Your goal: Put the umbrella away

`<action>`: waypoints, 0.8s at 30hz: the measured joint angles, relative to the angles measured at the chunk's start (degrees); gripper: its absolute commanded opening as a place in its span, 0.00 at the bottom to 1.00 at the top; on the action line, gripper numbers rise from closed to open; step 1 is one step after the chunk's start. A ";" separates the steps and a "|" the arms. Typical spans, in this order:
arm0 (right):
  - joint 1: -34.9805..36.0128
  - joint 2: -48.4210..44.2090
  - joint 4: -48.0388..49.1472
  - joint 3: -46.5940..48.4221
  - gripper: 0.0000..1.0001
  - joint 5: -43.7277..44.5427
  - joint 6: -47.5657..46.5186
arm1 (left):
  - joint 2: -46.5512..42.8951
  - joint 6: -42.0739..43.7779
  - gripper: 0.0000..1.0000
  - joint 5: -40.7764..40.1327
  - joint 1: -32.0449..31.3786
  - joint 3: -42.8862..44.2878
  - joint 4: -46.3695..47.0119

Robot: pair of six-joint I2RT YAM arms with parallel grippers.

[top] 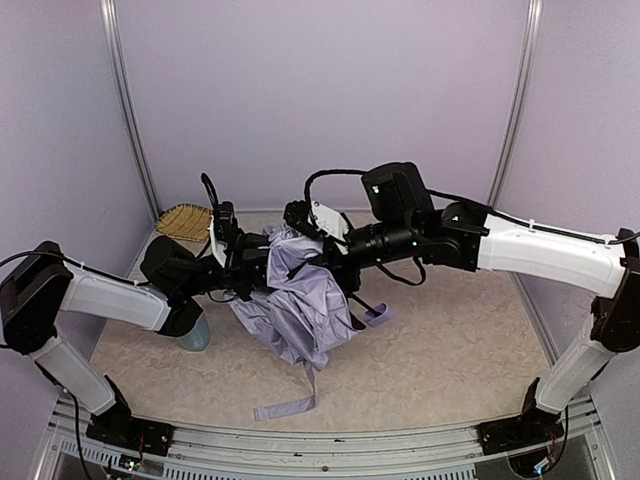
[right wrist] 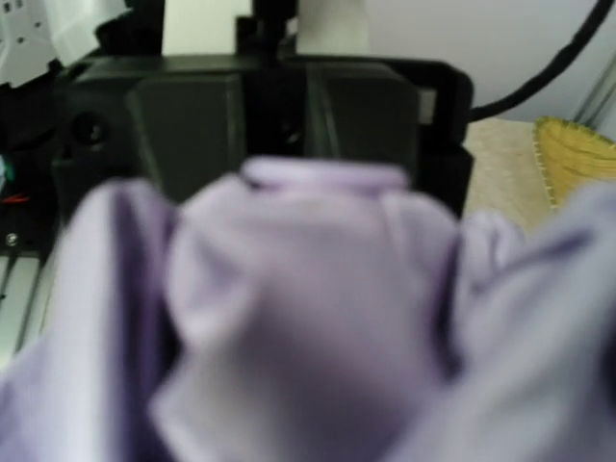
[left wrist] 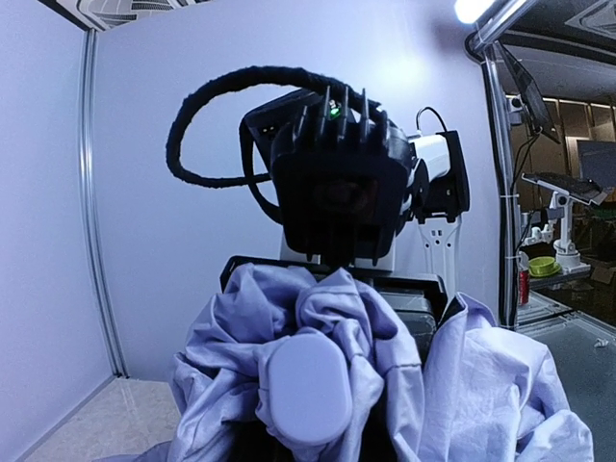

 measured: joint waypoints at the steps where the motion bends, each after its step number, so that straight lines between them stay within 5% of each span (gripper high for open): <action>1: 0.04 -0.87 1.31 -1.66 0.01 0.52 0.07 | 0.00 0.35 0.19 -0.04 -0.02 0.02 -0.85; 6: -0.26 -3.87 4.09 -6.62 0.00 4.13 0.07 | -0.11 1.97 0.63 -1.51 0.00 0.04 -5.62; 13: -2.40 -6.01 3.98 -10.91 0.00 5.95 1.70 | -2.86 3.82 0.90 -2.58 2.71 0.79 -11.39; 20: -5.64 -9.25 -0.13 -14.99 0.00 8.63 4.11 | -6.97 5.16 0.92 -4.63 6.80 0.33 -16.13; 24: -9.42 -12.81 -4.00 -14.16 0.00 13.38 4.61 | -11.65 6.21 0.81 -6.25 7.08 -3.56 -16.94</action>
